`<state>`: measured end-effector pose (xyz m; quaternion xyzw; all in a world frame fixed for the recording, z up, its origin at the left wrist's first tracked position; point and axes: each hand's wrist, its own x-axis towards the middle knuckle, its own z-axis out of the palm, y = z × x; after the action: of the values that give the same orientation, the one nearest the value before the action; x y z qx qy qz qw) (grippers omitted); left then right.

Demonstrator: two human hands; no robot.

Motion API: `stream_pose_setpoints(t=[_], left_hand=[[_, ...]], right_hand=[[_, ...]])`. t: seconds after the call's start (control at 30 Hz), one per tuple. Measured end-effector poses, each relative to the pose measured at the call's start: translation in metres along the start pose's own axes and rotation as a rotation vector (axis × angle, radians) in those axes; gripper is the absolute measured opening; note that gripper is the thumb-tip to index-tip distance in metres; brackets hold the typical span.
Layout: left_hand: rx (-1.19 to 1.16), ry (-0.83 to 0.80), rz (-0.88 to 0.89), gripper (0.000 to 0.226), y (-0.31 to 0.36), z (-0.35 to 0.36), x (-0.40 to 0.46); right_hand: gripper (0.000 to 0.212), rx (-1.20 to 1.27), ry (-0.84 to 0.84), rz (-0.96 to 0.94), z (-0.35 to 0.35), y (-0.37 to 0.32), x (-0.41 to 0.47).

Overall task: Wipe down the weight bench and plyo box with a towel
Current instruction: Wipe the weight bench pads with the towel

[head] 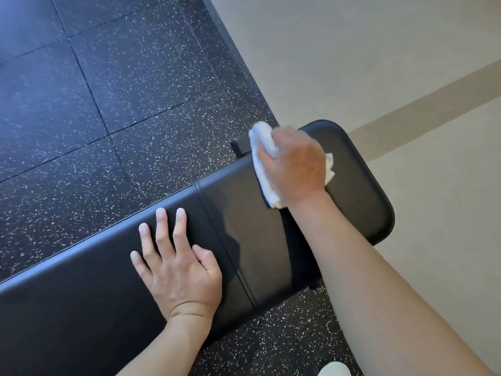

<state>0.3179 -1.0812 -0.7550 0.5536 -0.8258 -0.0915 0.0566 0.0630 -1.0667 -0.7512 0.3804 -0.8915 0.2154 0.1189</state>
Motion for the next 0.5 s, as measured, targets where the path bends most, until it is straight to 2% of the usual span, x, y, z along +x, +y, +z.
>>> stream_pose_setpoints(t=[0.13, 0.3, 0.4, 0.5], left_hand=[[-0.006, 0.008, 0.000, 0.071, 0.001, 0.001, 0.000], [-0.013, 0.012, 0.004, 0.070, 0.000, 0.001, -0.001], [-0.023, 0.012, -0.003, 0.070, 0.003, 0.000, -0.001], [-0.028, -0.001, -0.003, 0.070, 0.003, -0.001, 0.000]], right_hand=[[0.025, -0.224, -0.121, 0.112, 0.013, -0.002, 0.023], [0.026, 0.157, 0.004, -0.013, -0.024, -0.007, -0.059], [0.030, 0.199, -0.056, -0.032, -0.053, -0.007, -0.123], [0.034, 0.227, -0.047, -0.067, -0.060, -0.004, -0.144]])
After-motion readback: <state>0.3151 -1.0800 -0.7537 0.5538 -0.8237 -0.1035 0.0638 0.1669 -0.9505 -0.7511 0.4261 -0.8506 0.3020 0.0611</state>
